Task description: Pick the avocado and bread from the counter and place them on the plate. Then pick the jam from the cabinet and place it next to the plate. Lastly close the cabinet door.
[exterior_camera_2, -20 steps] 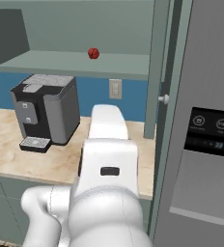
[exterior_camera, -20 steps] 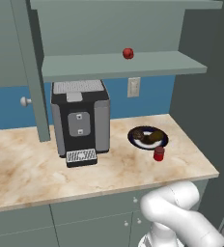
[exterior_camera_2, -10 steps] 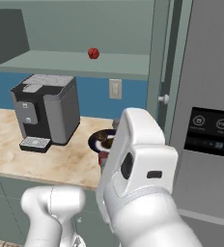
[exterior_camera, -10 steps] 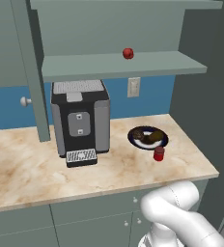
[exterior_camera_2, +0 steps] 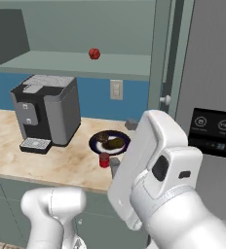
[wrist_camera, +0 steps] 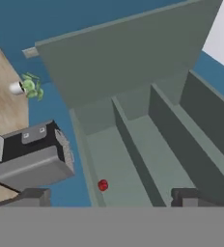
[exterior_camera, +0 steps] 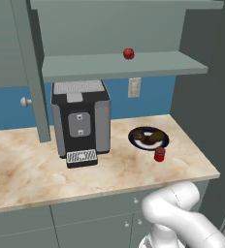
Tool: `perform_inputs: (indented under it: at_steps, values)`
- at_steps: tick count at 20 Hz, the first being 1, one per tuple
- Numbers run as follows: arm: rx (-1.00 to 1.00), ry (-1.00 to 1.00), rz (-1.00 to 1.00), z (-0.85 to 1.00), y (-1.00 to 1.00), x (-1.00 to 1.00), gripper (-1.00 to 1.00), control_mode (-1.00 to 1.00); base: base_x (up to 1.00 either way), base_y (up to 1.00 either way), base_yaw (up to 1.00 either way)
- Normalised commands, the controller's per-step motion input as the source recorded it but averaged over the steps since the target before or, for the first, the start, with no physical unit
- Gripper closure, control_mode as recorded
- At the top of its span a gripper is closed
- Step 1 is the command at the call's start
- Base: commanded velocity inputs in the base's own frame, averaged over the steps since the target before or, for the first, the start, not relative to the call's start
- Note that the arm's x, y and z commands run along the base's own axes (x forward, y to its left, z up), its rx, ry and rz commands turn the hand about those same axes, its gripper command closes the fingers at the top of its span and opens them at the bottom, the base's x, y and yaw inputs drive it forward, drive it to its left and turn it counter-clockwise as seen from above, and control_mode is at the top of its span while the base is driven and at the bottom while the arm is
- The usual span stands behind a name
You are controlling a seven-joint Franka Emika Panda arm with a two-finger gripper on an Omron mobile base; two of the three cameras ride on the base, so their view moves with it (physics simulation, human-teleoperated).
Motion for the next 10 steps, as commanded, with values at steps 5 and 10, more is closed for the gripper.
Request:
perform_inputs:
  at_steps: [5, 10]
  values:
    - [0.06, 0.00, 0.12, -0.05, -0.07, 0.05, -1.00, -1.00, 0.00, 0.00, 0.00]
    - [0.03, 0.00, 0.09, -0.03, -0.01, 0.12, -1.00, -1.00, 0.00, 0.00, 0.00]
